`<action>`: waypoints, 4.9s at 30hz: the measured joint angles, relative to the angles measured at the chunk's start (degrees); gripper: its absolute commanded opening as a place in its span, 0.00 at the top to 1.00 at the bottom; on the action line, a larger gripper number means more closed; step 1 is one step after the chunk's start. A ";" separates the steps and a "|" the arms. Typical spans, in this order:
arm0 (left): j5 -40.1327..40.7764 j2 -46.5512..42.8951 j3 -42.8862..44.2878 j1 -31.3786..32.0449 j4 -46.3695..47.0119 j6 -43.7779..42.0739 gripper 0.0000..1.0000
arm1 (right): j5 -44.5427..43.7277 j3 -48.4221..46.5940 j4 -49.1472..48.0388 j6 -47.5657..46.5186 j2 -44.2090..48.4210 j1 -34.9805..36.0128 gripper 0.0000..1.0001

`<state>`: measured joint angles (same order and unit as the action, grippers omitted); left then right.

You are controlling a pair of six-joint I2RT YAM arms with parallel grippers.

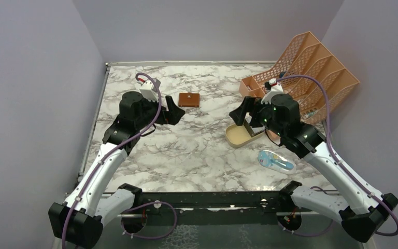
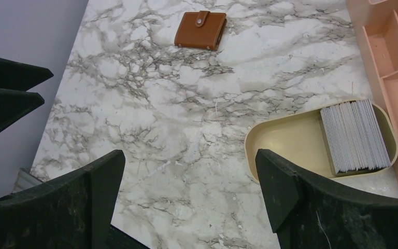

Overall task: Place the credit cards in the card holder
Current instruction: Move the card holder to the center of the board, then open the card holder at the center of the board.

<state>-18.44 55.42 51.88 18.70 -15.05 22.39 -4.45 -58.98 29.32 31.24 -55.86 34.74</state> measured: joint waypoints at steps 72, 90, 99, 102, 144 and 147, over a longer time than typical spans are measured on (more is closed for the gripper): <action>4.98 66.84 31.32 -4.26 12.46 7.50 1.00 | 3.52 -0.72 0.68 0.11 -0.11 0.00 0.07; 4.09 50.90 13.86 -3.15 0.96 7.45 1.00 | 4.92 1.49 3.02 1.99 -1.64 0.00 0.15; -0.81 39.26 3.17 1.57 -3.56 4.09 1.00 | 14.53 5.44 1.03 0.39 -7.13 0.00 0.31; -3.37 36.44 1.20 2.25 -4.07 3.13 1.00 | 17.62 6.64 -0.33 -0.15 -8.59 0.02 0.33; 1.97 6.86 -24.06 4.92 4.22 22.93 0.50 | 16.06 -11.34 -18.60 -7.58 -54.47 8.37 0.44; 1.95 6.86 -24.92 4.92 5.46 24.00 0.50 | 16.96 -10.27 -18.73 -8.22 -54.77 8.37 0.44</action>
<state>-16.49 62.28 26.96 23.62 -9.58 46.39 12.51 -69.25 10.59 23.03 -110.63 43.11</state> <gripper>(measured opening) 0.504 0.562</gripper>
